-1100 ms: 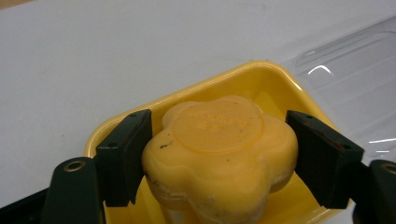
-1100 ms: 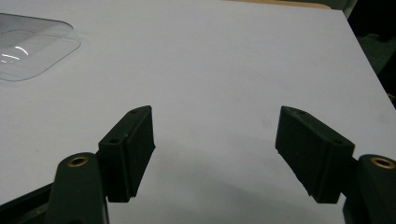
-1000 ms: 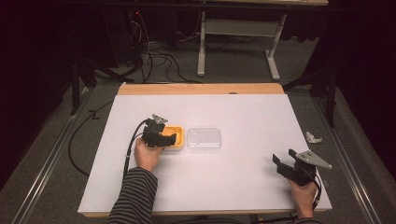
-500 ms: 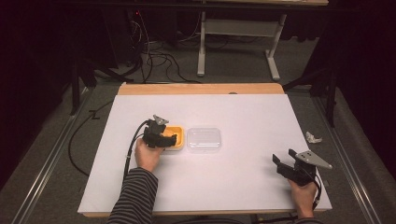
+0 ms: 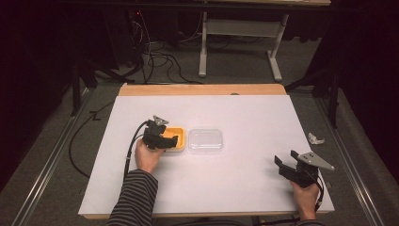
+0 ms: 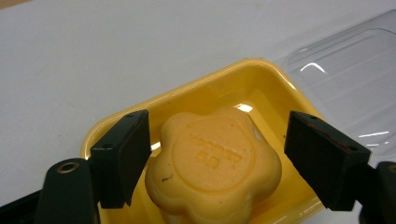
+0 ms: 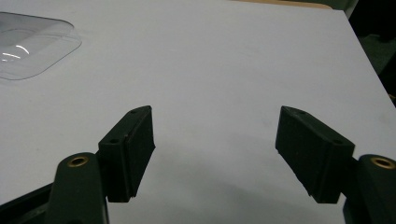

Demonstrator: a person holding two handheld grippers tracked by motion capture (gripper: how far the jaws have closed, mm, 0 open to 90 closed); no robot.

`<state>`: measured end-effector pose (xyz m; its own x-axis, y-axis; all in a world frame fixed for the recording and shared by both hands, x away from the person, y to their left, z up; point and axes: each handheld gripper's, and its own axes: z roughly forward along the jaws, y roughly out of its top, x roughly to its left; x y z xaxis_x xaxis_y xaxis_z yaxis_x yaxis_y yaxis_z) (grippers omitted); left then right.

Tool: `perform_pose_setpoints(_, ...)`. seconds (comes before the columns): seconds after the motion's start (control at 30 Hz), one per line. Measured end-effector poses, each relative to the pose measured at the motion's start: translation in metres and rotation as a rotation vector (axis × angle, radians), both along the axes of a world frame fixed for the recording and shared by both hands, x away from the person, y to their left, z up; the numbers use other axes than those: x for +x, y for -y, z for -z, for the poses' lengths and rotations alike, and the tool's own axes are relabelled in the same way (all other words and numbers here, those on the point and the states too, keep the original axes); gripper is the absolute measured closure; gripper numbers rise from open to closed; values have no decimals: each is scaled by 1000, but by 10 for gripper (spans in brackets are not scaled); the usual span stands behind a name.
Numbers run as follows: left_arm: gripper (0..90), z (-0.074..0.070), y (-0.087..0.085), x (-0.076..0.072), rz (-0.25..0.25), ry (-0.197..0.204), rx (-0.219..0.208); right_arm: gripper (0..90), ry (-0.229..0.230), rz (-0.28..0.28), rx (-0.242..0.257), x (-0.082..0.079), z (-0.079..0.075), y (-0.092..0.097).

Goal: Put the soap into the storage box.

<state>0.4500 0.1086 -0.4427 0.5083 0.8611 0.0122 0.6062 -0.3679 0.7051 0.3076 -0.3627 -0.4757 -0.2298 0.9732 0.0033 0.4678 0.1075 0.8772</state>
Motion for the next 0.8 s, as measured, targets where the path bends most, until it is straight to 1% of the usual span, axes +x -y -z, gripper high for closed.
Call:
perform_pose_setpoints(0.07, 220, -1, -1, -1, 0, 2, -2, 285, 0, 2, 1, 0, 0, 0)
perform_pose_setpoints(0.27, 219, -11, -6, -6, 3, 34, -44, 285, -1, 1, 2, 0, 0, 0)
perform_pose_setpoints(0.37, 219, -13, -7, -8, 5, 40, -50, 285, -2, 0, 2, 0, 0, 0)
perform_pose_setpoints(0.5, 221, -19, -9, -13, 14, 62, -62, 285, -3, 1, 2, 0, 0, 0)
perform_pose_setpoints(0.6, 221, -21, -10, -15, 18, 67, -66, 285, -3, 0, 2, 0, 0, -1)
perform_pose_setpoints(0.63, 221, -22, -11, -18, 22, 77, -74, 285, -3, 0, 2, 0, 0, -1)
perform_pose_setpoints(0.7, 222, -24, -11, -19, 25, 79, -77, 286, -3, 0, 2, 0, 0, 0)
perform_pose_setpoints(0.8, 223, -28, -14, -23, 30, 94, -91, 285, -3, -1, -2, 0, 0, -1)
